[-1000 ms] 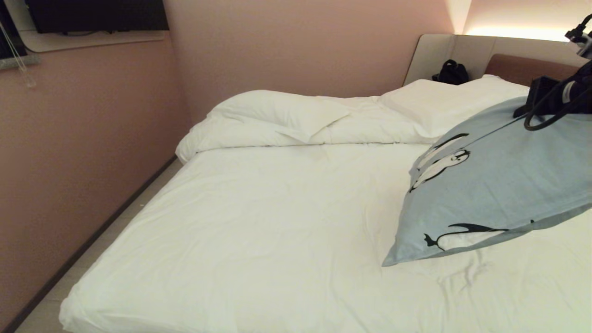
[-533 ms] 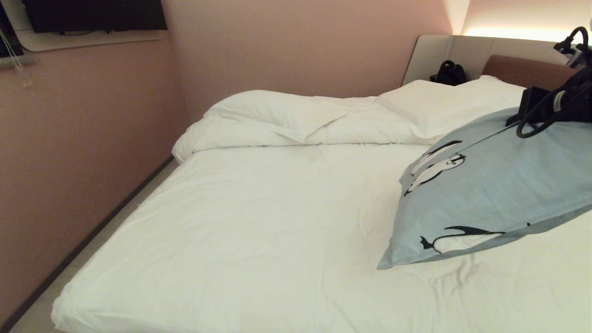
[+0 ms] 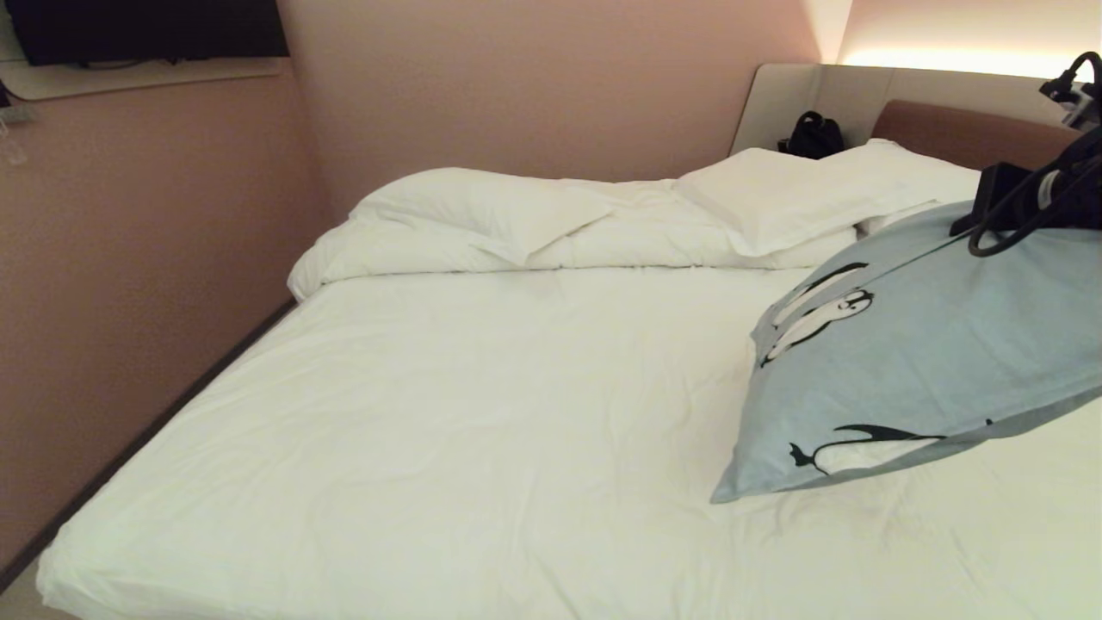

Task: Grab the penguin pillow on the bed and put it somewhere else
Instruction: Move to the head of the bed

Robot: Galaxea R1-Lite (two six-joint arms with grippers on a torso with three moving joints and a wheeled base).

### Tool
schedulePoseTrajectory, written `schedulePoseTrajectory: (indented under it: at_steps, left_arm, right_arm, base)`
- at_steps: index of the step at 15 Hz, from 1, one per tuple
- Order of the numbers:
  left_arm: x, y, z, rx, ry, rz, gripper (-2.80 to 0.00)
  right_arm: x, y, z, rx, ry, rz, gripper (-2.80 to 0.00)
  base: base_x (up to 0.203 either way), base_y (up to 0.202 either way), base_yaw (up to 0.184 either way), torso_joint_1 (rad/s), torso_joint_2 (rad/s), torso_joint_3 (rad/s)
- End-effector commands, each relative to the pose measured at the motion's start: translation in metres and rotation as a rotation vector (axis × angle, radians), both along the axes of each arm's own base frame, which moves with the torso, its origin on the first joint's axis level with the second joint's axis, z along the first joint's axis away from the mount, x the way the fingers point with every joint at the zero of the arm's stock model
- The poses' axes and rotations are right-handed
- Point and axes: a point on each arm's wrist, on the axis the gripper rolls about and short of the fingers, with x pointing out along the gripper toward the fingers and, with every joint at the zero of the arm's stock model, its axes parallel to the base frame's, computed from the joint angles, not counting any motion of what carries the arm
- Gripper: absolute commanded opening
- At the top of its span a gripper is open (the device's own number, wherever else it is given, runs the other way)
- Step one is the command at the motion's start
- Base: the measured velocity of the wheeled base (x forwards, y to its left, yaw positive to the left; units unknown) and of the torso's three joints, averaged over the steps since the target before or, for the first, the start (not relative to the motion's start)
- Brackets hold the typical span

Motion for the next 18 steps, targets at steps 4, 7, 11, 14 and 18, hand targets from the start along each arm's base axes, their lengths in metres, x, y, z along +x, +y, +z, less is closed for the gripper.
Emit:
schedulePoseTrajectory:
  at_steps: [4, 7, 11, 14, 18]
  left_arm:
    - [0.0000, 0.0000, 0.0001, -0.001, -0.001, 0.002, -2.80]
    - [0.0000, 0.0000, 0.0000, -0.001, -0.001, 0.001, -2.80]
    - [0.0000, 0.0000, 0.0001, -0.001, -0.001, 0.002, -2.80]
    - [0.0000, 0.0000, 0.0001, -0.001, -0.001, 0.000, -2.80]
    - [0.0000, 0.0000, 0.0001, -0.001, -0.001, 0.001, -2.80]
  right_arm:
    - [0.0027, -0.0002, -0.0029, 0.002, 0.012, 0.000, -2.80]
    - [0.0038, -0.0003, -0.0043, 0.001, 0.017, -0.001, -2.80]
    - [0.0028, 0.0003, -0.0033, 0.001, 0.014, 0.002, -2.80]
    - [0.0028, 0.0002, -0.0028, 0.000, 0.011, 0.001, -2.80]
    - [0.0033, 0.0002, -0.0034, -0.001, 0.014, 0.002, -2.80]
  base:
    - [0.000, -0.196, 0.000, 0.002, 0.00, 0.002]
    - [0.000, -0.195, 0.000, 0.005, 0.00, 0.003]
    - [0.000, -0.193, 0.000, 0.003, 0.00, 0.003]
    - [0.000, -0.193, 0.002, 0.000, 0.00, 0.002]
    - [0.000, -0.195, 0.001, 0.001, 0.00, 0.001]
